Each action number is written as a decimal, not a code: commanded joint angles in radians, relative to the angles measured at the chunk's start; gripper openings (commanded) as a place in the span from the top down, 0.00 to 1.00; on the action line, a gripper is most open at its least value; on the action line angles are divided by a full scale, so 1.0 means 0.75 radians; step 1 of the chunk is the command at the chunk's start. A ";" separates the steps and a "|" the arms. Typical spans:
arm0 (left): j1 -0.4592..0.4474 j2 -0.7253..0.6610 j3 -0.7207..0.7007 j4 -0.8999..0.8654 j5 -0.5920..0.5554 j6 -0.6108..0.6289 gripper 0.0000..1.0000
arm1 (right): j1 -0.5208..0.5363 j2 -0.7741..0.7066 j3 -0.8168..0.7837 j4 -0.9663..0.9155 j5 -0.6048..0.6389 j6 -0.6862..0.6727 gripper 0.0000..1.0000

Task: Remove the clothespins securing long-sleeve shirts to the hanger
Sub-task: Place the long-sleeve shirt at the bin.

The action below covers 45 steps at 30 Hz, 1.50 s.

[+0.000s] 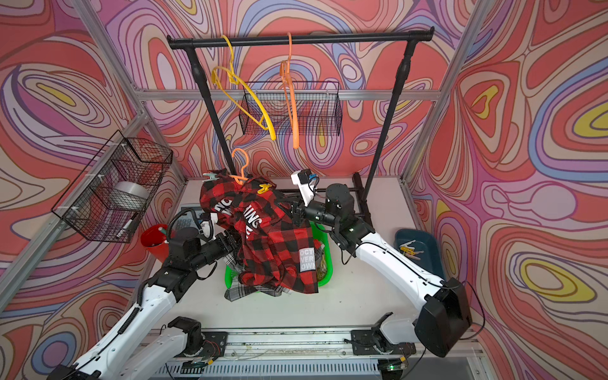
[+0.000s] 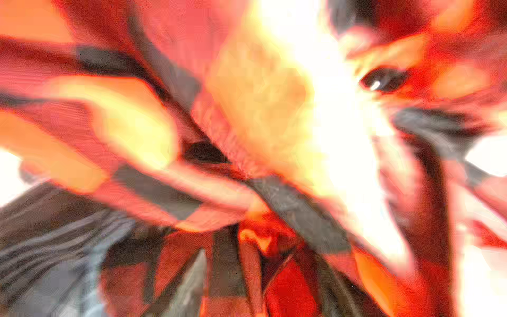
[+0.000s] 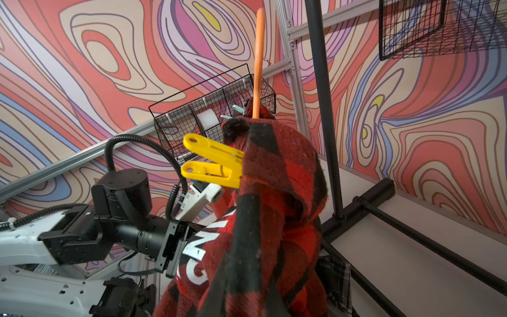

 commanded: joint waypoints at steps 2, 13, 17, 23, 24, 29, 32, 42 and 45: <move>0.108 -0.200 0.045 -0.251 -0.025 0.022 0.28 | -0.017 -0.030 -0.009 -0.045 -0.030 -0.074 1.00; 0.232 -0.087 0.577 -0.336 0.142 0.240 0.33 | -0.021 -0.017 -0.007 -0.125 -0.032 -0.115 1.00; 0.232 0.115 0.692 -0.129 0.318 0.250 0.38 | -0.020 -0.022 -0.006 -0.145 -0.049 -0.119 1.00; 0.214 0.327 0.827 -0.100 0.345 0.343 0.40 | -0.006 -0.020 0.004 -0.159 -0.050 -0.117 1.00; 0.198 0.351 0.846 -0.121 0.332 0.380 0.40 | -0.003 -0.017 0.009 -0.166 -0.049 -0.119 1.00; 0.094 0.437 0.927 -0.196 0.240 0.524 0.40 | 0.020 0.005 0.036 -0.199 -0.043 -0.135 1.00; 0.050 0.480 0.965 -0.211 0.186 0.576 0.40 | 0.039 0.015 0.054 -0.217 -0.038 -0.144 1.00; 0.028 0.571 1.001 -0.275 0.111 0.674 0.46 | 0.065 0.022 0.076 -0.223 -0.046 -0.142 1.00; 0.024 0.577 0.976 -0.204 0.147 0.658 0.59 | 0.070 0.031 0.078 -0.225 -0.046 -0.135 1.00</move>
